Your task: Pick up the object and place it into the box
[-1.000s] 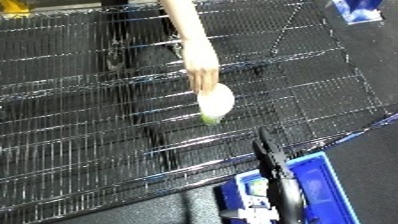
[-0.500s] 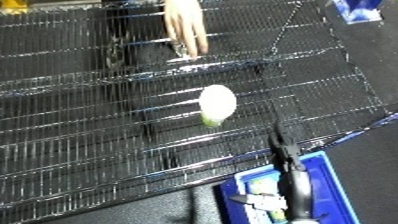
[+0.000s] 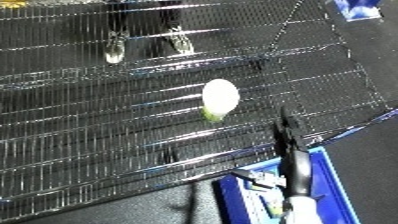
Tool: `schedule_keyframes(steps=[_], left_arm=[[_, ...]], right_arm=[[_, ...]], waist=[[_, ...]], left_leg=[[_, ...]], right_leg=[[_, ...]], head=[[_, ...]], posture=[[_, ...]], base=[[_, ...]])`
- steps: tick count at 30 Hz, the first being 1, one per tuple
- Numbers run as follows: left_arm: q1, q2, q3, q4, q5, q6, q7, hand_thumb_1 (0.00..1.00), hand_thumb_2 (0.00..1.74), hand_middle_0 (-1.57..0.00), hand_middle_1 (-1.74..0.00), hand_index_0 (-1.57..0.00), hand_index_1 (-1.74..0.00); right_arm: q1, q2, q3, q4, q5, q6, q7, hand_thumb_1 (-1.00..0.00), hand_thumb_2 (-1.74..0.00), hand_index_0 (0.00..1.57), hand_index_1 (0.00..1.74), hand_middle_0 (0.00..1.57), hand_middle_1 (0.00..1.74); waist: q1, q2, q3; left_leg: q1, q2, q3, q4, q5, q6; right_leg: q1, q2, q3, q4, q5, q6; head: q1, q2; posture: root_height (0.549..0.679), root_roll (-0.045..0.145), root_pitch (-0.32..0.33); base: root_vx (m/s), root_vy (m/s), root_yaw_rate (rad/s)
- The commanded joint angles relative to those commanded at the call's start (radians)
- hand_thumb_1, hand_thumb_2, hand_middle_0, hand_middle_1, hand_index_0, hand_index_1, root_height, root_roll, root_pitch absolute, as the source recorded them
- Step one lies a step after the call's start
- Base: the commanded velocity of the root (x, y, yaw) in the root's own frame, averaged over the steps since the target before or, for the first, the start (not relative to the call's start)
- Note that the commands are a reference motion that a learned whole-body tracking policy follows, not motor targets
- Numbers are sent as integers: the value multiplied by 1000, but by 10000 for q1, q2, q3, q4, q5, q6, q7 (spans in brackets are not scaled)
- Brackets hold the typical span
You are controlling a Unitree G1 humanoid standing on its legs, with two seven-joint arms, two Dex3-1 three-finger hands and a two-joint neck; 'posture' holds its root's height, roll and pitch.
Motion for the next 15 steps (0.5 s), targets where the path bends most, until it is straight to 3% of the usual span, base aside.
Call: schedule_keyframes(steps=[9, 15], left_arm=[[-146, 206, -31, -298, -97, -143, -53, 1000, 1740, -1570, -1740, -1570, -1740], [-237, 390, -27, -768, -121, -119, -23, 1000, 1740, -1570, -1740, -1570, -1740]], right_arm=[[-659, -143, 142, 399, 139, 144, -143, 0, 0, 0, 0, 0, 0], [-1151, -366, 201, 836, 219, 110, -167, 0, 0, 0, 0, 0, 0]], waist=[[80, 146, 0], [159, 285, 0]], left_leg=[[-389, -72, 13, 293, -120, 35], [-762, -142, 39, 482, -172, 57]], right_leg=[[-429, -62, 6, 327, -51, -44], [-842, -93, 6, 595, -83, -51]], head=[[516, 754], [866, 1311]], posture=[[641, 42, 60], [638, 42, 79]], base=[[32, -10, 20], [14, -12, 16]])
